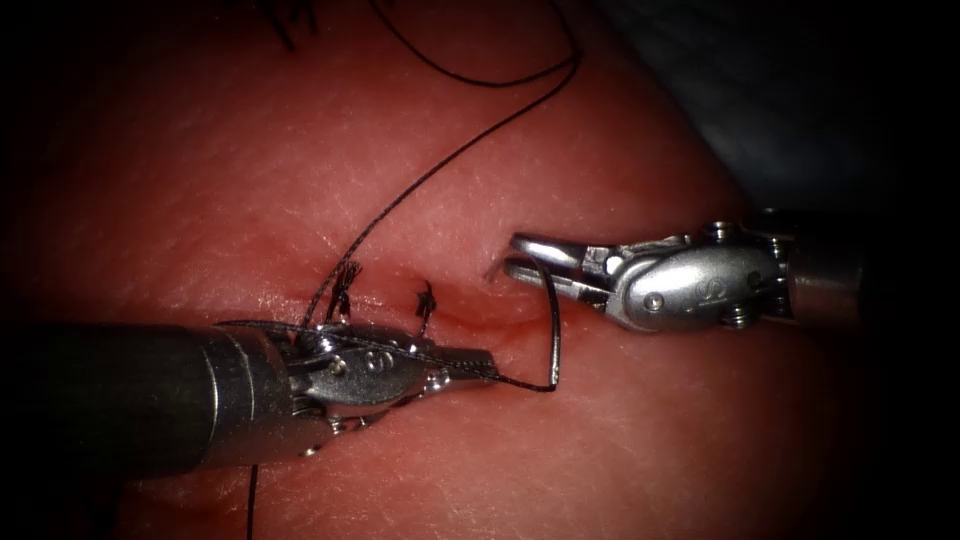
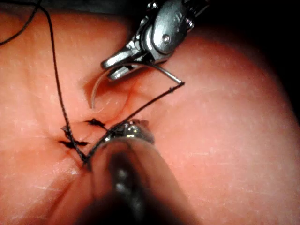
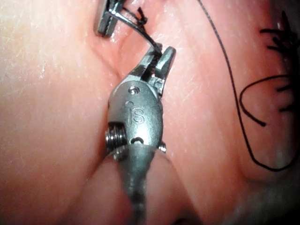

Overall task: Wound Closure
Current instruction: Use the right gripper to throw the needle through the top of the wound

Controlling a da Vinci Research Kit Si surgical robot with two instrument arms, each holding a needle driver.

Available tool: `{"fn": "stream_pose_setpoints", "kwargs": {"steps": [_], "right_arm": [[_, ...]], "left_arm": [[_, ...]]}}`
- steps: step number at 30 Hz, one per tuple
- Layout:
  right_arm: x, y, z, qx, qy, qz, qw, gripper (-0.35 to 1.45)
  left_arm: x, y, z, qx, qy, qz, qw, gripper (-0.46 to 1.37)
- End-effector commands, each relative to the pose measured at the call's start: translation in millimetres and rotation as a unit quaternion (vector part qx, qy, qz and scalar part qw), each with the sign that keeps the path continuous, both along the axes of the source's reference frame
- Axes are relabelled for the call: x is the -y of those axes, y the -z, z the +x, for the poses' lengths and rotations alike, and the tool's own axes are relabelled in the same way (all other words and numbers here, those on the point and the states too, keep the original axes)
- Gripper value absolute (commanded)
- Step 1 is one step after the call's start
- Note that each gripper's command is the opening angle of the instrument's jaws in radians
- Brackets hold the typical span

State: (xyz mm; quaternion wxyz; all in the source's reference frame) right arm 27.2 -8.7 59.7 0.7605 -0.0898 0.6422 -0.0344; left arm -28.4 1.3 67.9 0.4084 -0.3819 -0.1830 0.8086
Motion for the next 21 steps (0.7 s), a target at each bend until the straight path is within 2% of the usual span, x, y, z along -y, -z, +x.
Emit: {"fn": "stream_pose_setpoints", "kwargs": {"steps": [1, 7, 16, 21], "right_arm": [[0.0, 0.0, 0.1, 0.001, 0.002, 0.001, 1.0, -0.35], [-1.6, 1.4, -0.4, -0.002, -0.004, 0.011, 1.0, -0.35], [-4.5, 5.6, -0.5, -0.005, -0.003, -0.053, 0.999, -0.35], [-5.4, 6.7, -0.5, -0.006, -0.005, -0.058, 0.998, -0.35]], "left_arm": [[0.1, 0.0, 0.0, 0.002, -0.001, 0.0, 1.0, -0.16], [0.8, -0.6, 0.0, 0.001, -0.003, -0.007, 1.0, -0.17], [3.2, -3.4, 0.4, 0.0, 0.005, -0.006, 1.0, -0.15], [3.9, -4.0, 0.8, 0.001, 0.007, -0.006, 1.0, -0.16]]}}
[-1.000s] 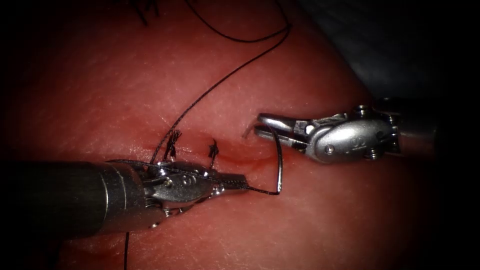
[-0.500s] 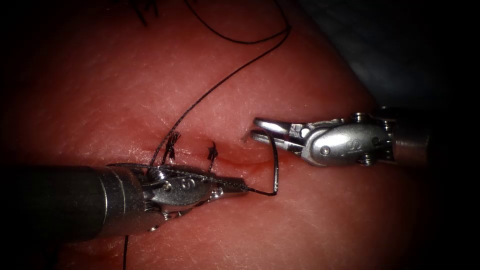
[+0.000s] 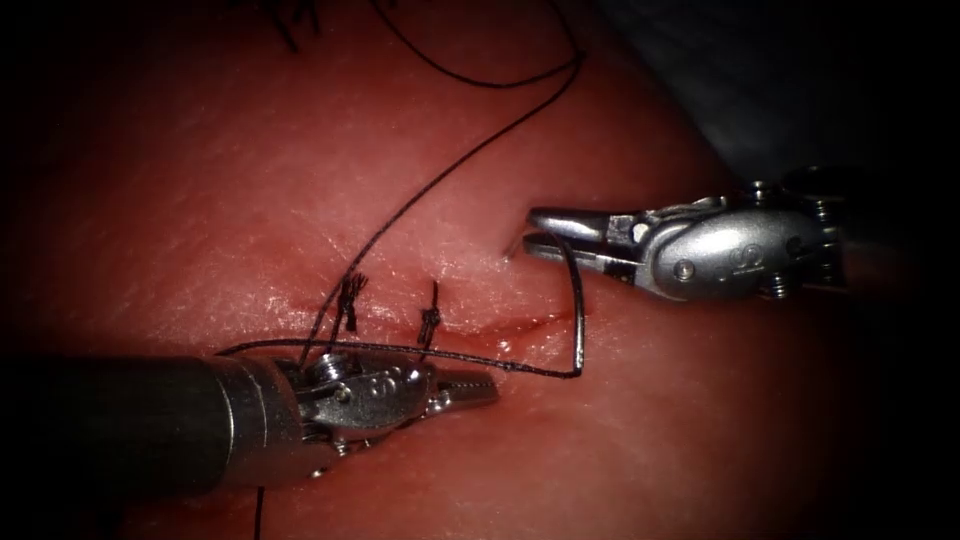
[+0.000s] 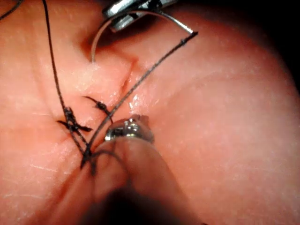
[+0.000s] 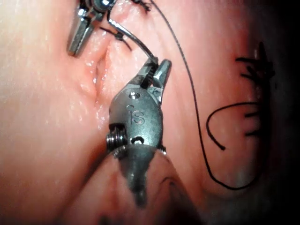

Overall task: Wound Closure
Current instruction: Use the right gripper to throw the needle through the top of the wound

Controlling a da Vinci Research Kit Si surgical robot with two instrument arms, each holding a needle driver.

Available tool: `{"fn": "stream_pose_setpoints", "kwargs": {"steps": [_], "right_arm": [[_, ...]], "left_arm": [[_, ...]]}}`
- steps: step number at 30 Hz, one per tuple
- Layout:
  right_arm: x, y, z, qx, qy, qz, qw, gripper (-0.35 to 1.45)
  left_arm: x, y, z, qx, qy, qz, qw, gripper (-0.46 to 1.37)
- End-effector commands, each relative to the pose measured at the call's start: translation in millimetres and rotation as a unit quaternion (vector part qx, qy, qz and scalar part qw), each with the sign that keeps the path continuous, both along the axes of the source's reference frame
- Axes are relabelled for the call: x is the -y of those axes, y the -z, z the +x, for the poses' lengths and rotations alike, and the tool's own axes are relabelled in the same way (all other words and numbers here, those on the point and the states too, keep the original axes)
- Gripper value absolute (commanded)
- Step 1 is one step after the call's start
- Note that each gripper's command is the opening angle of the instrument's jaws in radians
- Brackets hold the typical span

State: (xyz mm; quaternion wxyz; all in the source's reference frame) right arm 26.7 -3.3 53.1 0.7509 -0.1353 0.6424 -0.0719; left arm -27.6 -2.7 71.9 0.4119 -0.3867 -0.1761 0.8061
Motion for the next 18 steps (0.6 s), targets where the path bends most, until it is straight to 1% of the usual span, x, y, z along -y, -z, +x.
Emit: {"fn": "stream_pose_setpoints", "kwargs": {"steps": [1, 6, 9, 10, 12, 13, 15, 17, 18], "right_arm": [[-0.2, 0.1, 0.0, -0.002, -0.005, 0.002, 1.0, -0.35], [-0.6, 0.0, 0.1, 0.002, 0.0, 0.005, 1.0, -0.35], [-0.6, -0.2, 0.4, 0.004, 0.006, 0.039, 0.999, -0.35], [-0.6, -0.2, 0.4, 0.002, 0.005, 0.06, 0.998, -0.35], [-0.9, -0.5, 0.7, 0.005, 0.008, 0.113, 0.994, -0.35], [-0.9, -0.6, 0.8, 0.006, 0.008, 0.128, 0.992, -0.35], [-1.4, -1.2, 1.3, 0.013, 0.012, 0.176, 0.984, -0.35], [-1.6, -1.3, 1.5, 0.015, 0.012, 0.194, 0.981, -0.35], [-2.0, -1.7, 1.9, 0.023, 0.017, 0.218, 0.976, -0.35]], "left_arm": [[-0.1, -0.1, 0.1, 0.0, -0.001, 0.0, 1.0, -0.16], [-0.3, 0.0, 0.2, 0.001, -0.001, 0.001, 1.0, -0.16], [-0.3, 0.0, 0.2, 0.001, -0.001, 0.001, 1.0, -0.16], [-0.3, 0.0, 0.2, 0.001, -0.001, 0.001, 1.0, -0.16], [-0.3, 0.0, 0.2, 0.001, -0.001, 0.001, 1.0, -0.16], [-0.3, 0.0, 0.2, 0.001, -0.001, 0.001, 1.0, -0.16], [-0.3, 0.0, 0.2, 0.001, -0.001, 0.001, 1.0, -0.16], [-0.3, 0.0, 0.2, 0.001, -0.001, 0.001, 1.0, -0.16], [-0.3, 0.0, 0.2, 0.001, -0.002, 0.001, 1.0, -0.16]]}}
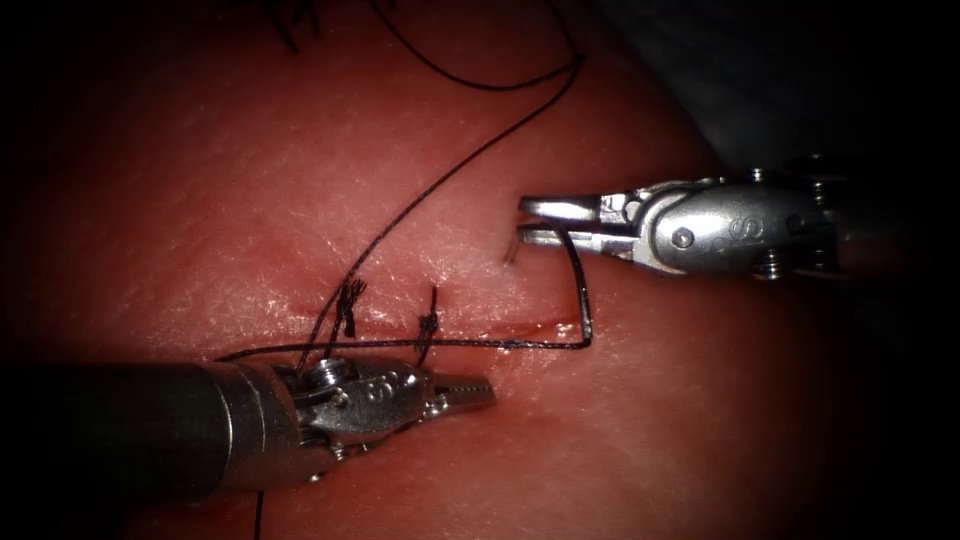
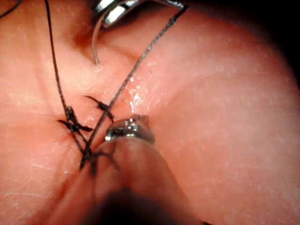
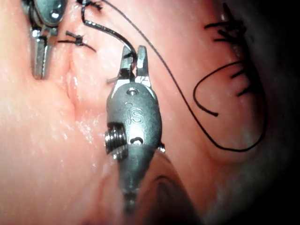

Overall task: Wound Closure
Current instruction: Use the right gripper to throw the needle through the top of the wound

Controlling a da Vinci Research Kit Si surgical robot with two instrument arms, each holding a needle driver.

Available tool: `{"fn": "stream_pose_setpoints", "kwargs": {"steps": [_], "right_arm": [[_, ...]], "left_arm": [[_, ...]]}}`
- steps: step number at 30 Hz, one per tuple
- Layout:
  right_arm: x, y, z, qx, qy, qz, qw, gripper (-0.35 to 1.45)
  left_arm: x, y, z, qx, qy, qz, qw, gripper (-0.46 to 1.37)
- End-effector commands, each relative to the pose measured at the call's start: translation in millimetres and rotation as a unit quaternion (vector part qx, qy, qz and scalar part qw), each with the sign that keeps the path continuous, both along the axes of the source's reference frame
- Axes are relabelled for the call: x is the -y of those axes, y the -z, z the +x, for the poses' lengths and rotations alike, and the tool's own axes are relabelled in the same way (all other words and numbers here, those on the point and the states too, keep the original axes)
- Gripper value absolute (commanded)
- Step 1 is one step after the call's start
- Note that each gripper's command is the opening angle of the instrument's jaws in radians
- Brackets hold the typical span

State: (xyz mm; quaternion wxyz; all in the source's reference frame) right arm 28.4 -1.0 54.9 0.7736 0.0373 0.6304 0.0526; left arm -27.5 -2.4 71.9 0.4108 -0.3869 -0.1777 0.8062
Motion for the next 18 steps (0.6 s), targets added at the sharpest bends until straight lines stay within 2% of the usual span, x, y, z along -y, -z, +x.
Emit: {"fn": "stream_pose_setpoints", "kwargs": {"steps": [1, 8, 14, 18], "right_arm": [[0.1, -0.1, 0.4, 0.007, 0.005, 0.025, 1.0, -0.35], [-0.5, -0.9, 2.0, 0.027, 0.006, 0.135, 0.991, -0.35], [-0.7, -1.5, 2.0, 0.037, -0.001, 0.199, 0.979, -0.35], [-0.5, -2.1, 2.0, 0.046, -0.007, 0.264, 0.964, -0.35]], "left_arm": [[-0.1, 0.0, 0.0, 0.0, 0.0, 0.0, 1.0, -0.16], [-0.4, 0.1, 0.1, 0.001, -0.001, 0.002, 1.0, -0.16], [-0.4, 0.1, 0.2, 0.001, -0.001, 0.002, 1.0, -0.16], [-0.4, 0.1, 0.2, 0.002, -0.001, 0.002, 1.0, -0.15]]}}
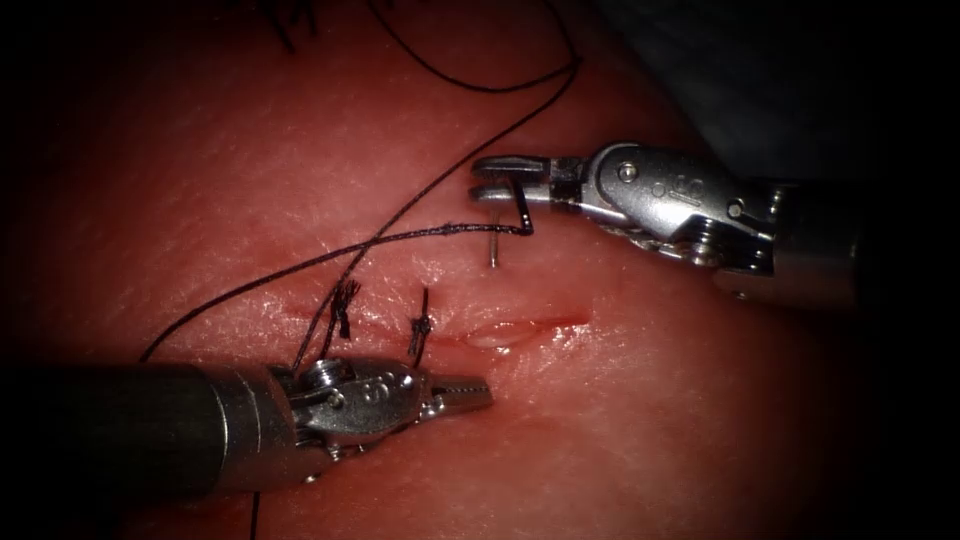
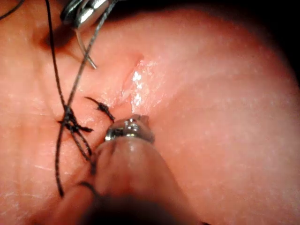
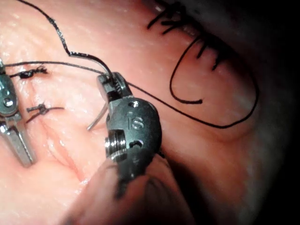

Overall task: Wound Closure
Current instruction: Use the right gripper to throw the needle through the top of the wound

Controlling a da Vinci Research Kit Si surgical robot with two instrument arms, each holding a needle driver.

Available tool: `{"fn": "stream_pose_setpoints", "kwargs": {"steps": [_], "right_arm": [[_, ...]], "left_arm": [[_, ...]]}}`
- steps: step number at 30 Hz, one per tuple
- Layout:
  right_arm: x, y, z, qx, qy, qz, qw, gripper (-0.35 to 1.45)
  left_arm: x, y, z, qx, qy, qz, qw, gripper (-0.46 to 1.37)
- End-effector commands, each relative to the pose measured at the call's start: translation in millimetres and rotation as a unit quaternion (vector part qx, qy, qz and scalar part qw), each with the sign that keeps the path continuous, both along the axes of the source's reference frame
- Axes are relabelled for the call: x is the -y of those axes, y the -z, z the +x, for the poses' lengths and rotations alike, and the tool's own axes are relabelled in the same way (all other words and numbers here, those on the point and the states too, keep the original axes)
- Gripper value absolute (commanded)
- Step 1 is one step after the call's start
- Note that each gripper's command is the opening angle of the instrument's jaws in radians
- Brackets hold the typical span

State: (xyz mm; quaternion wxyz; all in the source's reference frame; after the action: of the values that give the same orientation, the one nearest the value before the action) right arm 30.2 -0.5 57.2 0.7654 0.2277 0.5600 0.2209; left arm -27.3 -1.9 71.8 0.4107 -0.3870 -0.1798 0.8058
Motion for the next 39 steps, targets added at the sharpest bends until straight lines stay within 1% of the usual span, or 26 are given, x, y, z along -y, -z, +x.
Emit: {"fn": "stream_pose_setpoints", "kwargs": {"steps": [1, 3, 7, 11, 13, 15, 18, 19, 20, 24, 25, 26, 27, 28, 29, 30, 31, 32, 34, 37, 39], "right_arm": [[0.0, 0.0, 0.2, 0.001, -0.002, 0.021, 1.0, -0.35], [0.1, -0.4, 0.1, 0.003, -0.005, 0.058, 0.998, -0.35], [0.6, -1.0, 0.2, 0.004, -0.016, 0.112, 0.994, -0.35], [2.3, -1.5, 0.5, 0.024, -0.014, 0.172, 0.985, -0.35], [2.6, -1.7, 0.6, 0.031, -0.012, 0.186, 0.982, -0.35], [3.4, -2.2, 0.7, 0.045, -0.011, 0.217, 0.975, -0.35], [4.1, -2.4, 0.7, 0.058, -0.009, 0.246, 0.967, -0.35], [4.4, -2.5, 0.6, 0.068, -0.008, 0.265, 0.962, -0.35], [4.6, -2.5, 0.6, 0.074, -0.006, 0.276, 0.958, -0.35], [5.4, -2.5, 0.5, 0.091, -0.002, 0.307, 0.947, -0.35], [5.5, -2.5, 0.5, 0.093, -0.001, 0.31, 0.946, -0.35], [5.7, -2.5, 0.5, 0.097, -0.003, 0.335, 0.937, -0.35], [5.7, -2.5, 0.5, 0.096, -0.003, 0.338, 0.936, -0.35], [5.8, -2.5, 0.5, 0.095, -0.004, 0.349, 0.932, -0.35], [5.8, -2.5, 0.5, 0.094, -0.002, 0.353, 0.931, -0.35], [6.0, -2.6, 0.5, 0.096, 0.006, 0.367, 0.925, -0.35], [6.1, -2.6, 0.6, 0.095, 0.007, 0.369, 0.924, -0.35], [6.5, -2.6, 0.6, 0.092, 0.015, 0.382, 0.919, -0.35], [6.8, -2.7, 0.7, 0.092, 0.018, 0.389, 0.916, -0.35], [7.5, -2.8, 0.8, 0.087, 0.026, 0.389, 0.917, -0.35], [7.3, -2.9, 0.7, 0.071, 0.013, 0.389, 0.918, -0.35]], "left_arm": [[0.0, 0.0, 0.0, 0.0, 0.0, 0.0, 1.0, -0.15], [-0.1, 0.0, 0.0, 0.001, 0.0, 0.001, 1.0, -0.15], [-0.2, 0.1, 0.0, 0.001, -0.001, 0.001, 1.0, -0.14], [-0.3, 0.1, 0.0, 0.001, -0.001, 0.002, 1.0, -0.15], [-0.3, 0.1, 0.1, 0.001, -0.001, 0.002, 1.0, -0.16], [-0.3, 0.2, 0.1, 0.001, -0.001, 0.002, 1.0, -0.14], [-0.3, 0.2, 0.2, 0.002, -0.001, 0.002, 1.0, -0.13], [-0.4, 0.2, 0.3, 0.002, -0.002, 0.002, 1.0, -0.12], [-0.4, 0.2, 0.3, 0.002, -0.002, 0.002, 1.0, -0.11], [-0.6, 0.3, 0.4, 0.003, -0.002, 0.003, 1.0, -0.09], [-0.6, 0.4, 0.4, 0.003, -0.002, 0.003, 1.0, -0.09], [-0.7, 0.5, 0.4, 0.003, 0.0, 0.006, 1.0, -0.09], [-0.7, 0.5, 0.4, 0.003, 0.0, 0.006, 1.0, -0.09], [-0.8, 0.5, 0.3, 0.003, 0.0, 0.007, 1.0, -0.1], [-0.8, 0.5, 0.3, 0.003, 0.0, 0.007, 1.0, -0.1], [-0.8, 0.6, 0.3, 0.003, -0.002, 0.005, 1.0, -0.1], [-0.8, 0.6, 0.3, 0.003, -0.002, 0.005, 1.0, -0.1], [-0.9, 0.6, 0.3, 0.003, -0.002, 0.005, 1.0, -0.09], [-0.9, 0.6, 0.3, 0.003, -0.002, 0.005, 1.0, -0.08], [-0.9, 0.7, 0.3, 0.003, -0.002, 0.005, 1.0, -0.14], [-0.8, 0.7, 0.3, 0.003, -0.002, 0.005, 1.0, -0.12]]}}
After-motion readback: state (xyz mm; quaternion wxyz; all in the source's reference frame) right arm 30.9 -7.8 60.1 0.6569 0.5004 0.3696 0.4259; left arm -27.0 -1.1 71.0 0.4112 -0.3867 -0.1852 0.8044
